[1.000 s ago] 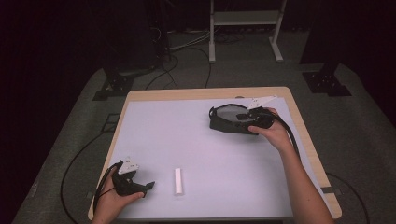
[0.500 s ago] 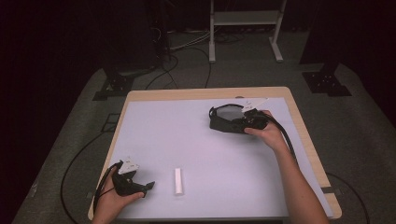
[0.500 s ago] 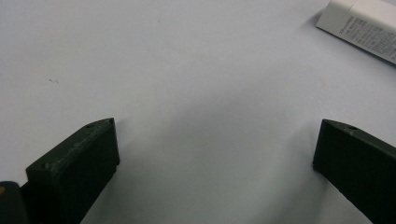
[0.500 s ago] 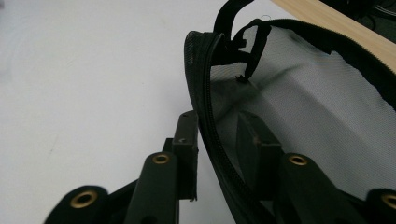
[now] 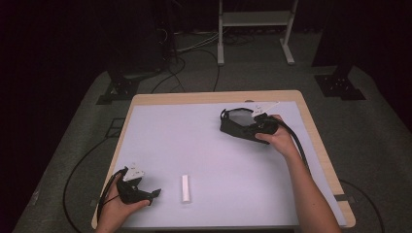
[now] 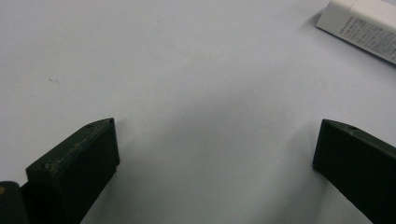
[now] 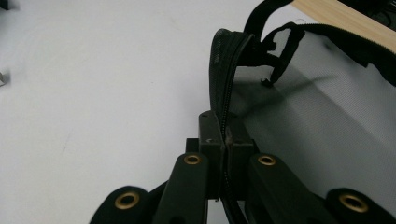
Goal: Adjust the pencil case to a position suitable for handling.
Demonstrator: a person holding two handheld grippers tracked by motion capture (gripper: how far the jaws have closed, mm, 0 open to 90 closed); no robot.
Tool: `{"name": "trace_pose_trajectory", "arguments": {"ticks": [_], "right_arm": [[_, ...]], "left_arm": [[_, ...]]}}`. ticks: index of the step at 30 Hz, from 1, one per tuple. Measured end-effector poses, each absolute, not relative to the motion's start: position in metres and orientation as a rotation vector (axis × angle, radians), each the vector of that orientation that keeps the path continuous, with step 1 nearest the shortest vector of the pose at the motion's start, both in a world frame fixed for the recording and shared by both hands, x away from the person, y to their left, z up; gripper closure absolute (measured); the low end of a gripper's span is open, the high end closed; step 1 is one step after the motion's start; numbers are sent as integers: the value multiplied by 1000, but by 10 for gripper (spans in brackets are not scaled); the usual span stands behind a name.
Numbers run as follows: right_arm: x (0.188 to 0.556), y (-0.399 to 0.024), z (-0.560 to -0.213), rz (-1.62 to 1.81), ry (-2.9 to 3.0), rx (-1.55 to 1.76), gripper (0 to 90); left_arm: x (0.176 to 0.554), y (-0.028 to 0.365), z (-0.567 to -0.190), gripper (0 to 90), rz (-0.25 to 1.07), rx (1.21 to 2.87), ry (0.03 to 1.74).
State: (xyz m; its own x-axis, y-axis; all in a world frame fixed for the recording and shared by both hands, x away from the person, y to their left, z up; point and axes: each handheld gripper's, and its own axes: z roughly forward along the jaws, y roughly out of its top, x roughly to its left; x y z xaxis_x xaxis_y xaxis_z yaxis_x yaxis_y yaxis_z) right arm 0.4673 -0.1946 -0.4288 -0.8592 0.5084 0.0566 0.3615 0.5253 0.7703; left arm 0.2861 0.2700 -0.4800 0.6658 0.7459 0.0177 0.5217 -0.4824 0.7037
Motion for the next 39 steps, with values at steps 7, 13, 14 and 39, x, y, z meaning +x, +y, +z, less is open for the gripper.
{"name": "trace_pose_trajectory", "arguments": {"ticks": [7,13,14,39], "right_arm": [[464,-197,-424,1257,2581,736,876],[459,-200,-418,1284,2586,731,877],[456,-200,-415,1288,2588,719,877],[419,-194,-400,1323,2613,561,877]], "left_arm": [[286,270,-480,0,424,2196,974],[286,270,-480,0,424,2196,974],[286,270,-480,0,424,2196,974],[286,270,-480,0,422,2200,973]]}}
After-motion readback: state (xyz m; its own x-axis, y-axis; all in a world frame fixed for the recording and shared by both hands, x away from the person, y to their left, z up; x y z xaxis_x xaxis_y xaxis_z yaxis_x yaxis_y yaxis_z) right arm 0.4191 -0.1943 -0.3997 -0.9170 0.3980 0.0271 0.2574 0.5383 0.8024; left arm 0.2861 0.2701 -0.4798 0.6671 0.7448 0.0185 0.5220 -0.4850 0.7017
